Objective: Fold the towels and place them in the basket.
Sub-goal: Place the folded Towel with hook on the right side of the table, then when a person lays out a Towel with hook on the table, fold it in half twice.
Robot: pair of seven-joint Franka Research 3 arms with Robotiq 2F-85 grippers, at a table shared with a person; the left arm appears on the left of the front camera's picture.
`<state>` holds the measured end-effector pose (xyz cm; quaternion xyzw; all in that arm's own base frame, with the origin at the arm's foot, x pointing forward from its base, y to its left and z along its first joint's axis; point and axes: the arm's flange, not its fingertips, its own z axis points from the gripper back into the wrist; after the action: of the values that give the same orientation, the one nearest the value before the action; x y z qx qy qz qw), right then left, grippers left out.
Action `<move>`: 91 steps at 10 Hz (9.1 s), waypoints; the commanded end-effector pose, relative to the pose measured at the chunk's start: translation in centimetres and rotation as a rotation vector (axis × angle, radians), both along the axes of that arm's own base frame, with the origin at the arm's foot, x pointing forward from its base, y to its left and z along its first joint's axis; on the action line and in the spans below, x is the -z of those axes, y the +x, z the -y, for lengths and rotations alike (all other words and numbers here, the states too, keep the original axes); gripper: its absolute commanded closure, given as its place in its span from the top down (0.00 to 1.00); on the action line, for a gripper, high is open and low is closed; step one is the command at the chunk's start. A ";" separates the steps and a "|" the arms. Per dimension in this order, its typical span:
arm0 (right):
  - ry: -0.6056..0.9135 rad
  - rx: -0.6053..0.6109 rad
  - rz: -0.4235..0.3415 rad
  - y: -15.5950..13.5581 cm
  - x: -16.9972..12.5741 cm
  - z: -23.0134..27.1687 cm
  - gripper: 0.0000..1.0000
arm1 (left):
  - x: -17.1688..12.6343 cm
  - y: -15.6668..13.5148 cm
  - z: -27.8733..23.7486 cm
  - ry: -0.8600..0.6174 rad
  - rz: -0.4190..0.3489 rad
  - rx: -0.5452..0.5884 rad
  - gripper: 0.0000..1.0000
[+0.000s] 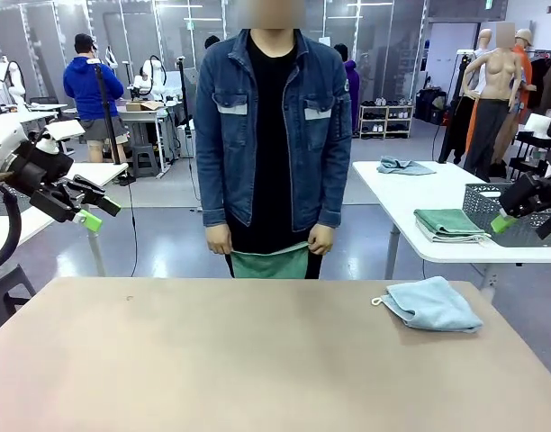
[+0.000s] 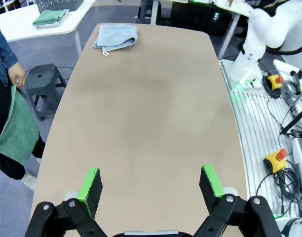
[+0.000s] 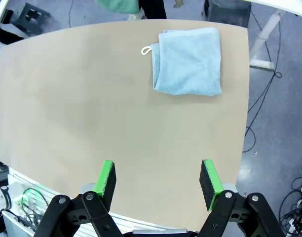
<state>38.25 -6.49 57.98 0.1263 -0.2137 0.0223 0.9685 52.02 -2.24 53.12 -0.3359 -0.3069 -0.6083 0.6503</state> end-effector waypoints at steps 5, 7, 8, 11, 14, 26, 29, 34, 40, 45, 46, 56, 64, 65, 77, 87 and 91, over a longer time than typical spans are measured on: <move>-0.004 0.009 0.003 0.1 -0.2 -0.1 0.85 | 0.0 -0.1 0.0 -0.001 0.000 0.000 1.00; -0.004 0.009 0.003 0.1 -0.2 -0.1 0.85 | 0.0 -0.1 0.0 -0.001 0.000 0.000 1.00; -0.004 0.009 0.003 0.1 -0.2 -0.1 0.85 | 0.0 -0.1 0.0 -0.001 0.000 0.000 1.00; -0.004 0.009 0.003 0.1 -0.2 -0.1 0.85 | 0.0 -0.1 0.0 -0.001 0.000 0.000 1.00; -0.004 0.009 0.003 0.1 -0.2 -0.1 0.85 | 0.0 -0.1 0.0 -0.001 0.000 0.000 1.00; -0.004 0.009 0.003 0.1 -0.2 -0.1 0.85 | 0.0 -0.1 0.0 -0.001 0.000 0.000 1.00; 0.002 0.000 0.000 0.0 0.0 0.1 0.85 | 0.0 0.0 0.0 0.000 0.000 0.000 1.00; -0.210 -0.591 0.326 -1.3 -7.0 -8.7 1.00 | -6.7 -2.7 9.2 0.314 0.095 -0.068 1.00; -0.487 -1.362 0.375 -7.3 -6.1 -24.8 1.00 | -6.2 -7.8 19.3 0.712 0.129 -0.014 1.00; -0.679 -1.479 0.129 -5.9 -1.1 -30.9 1.00 | -4.0 -11.5 20.3 0.852 0.155 0.040 1.00; -0.709 -1.467 0.095 -5.3 -0.3 -31.5 1.00 | -3.6 -11.9 20.0 0.874 0.162 0.038 1.00; -0.661 -1.359 0.023 -0.8 1.7 -33.6 1.00 | -2.5 -13.0 19.4 0.882 0.162 0.065 1.00; -0.665 -1.411 0.031 -1.7 3.9 -33.4 1.00 | -1.5 -13.6 19.5 0.871 0.180 0.056 1.00; -0.662 -1.411 0.017 -2.0 4.8 -33.4 1.00 | -0.3 -14.1 19.5 0.874 0.191 0.047 1.00; -0.610 -1.387 -0.108 -2.6 20.1 -35.0 1.00 | 16.4 -15.7 20.1 0.872 0.146 0.046 1.00; -0.581 -1.400 -0.137 -2.4 25.6 -33.2 1.00 | 19.9 -16.2 21.2 0.880 0.157 0.098 1.00; -0.581 -1.400 -0.137 -2.4 25.6 -33.2 1.00 | 20.0 -16.2 21.2 0.880 0.154 0.094 1.00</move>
<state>35.89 26.69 32.41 -0.0266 -0.0086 0.6789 0.7337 35.84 -23.39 33.16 0.0051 -0.0509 -0.7331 0.6782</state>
